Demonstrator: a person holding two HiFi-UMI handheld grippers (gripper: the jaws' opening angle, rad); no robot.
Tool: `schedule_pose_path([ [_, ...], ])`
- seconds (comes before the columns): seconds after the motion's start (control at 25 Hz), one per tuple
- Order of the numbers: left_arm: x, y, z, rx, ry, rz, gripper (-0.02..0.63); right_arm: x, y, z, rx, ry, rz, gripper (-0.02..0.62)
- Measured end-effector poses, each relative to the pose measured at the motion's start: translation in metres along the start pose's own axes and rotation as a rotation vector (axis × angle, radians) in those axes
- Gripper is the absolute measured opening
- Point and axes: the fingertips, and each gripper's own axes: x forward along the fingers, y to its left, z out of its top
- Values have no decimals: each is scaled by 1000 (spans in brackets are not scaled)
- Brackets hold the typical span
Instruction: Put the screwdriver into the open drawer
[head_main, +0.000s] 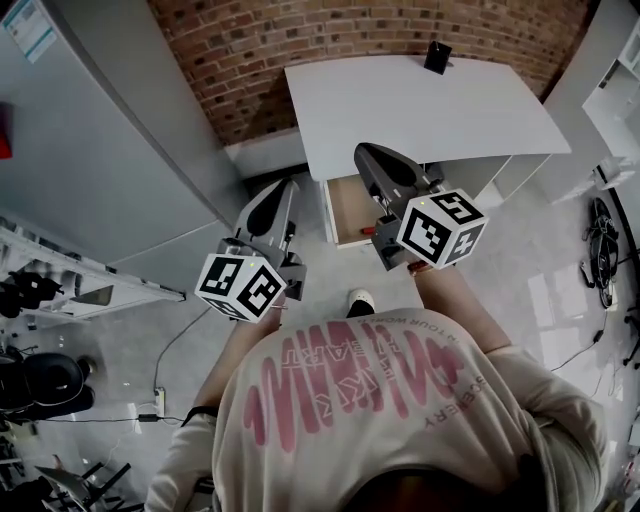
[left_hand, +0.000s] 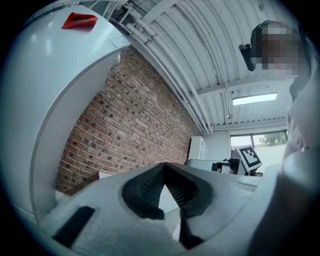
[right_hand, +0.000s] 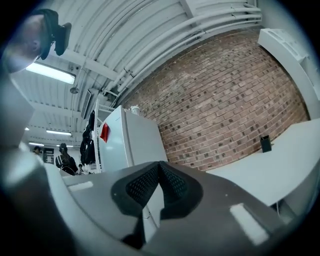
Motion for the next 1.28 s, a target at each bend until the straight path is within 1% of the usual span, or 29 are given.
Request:
schedule_pose_path([
  [0.12,-7,-6,0,9,-2,8,3,-9,1,-9,41,8,4,11],
  [0.24,-14,-13,-5,23,7,12,3,-16,7,-16,9,29,11,9],
  [0.4,-19,-20,-12,1,9,14,3,-24,14,-20,-30,48,23,9],
  [0.64,-28,-31,-12,3,-6,13,3,-36,25,-23,-63,65,24,11],
  [0.88,-33,-38,-15,0,-2,3,3,-44,31,-27,-72,71,21,9],
  [1.28,-37,-37,-26,-9,21,2,3,-48,28,-40,-58,89,4,9],
])
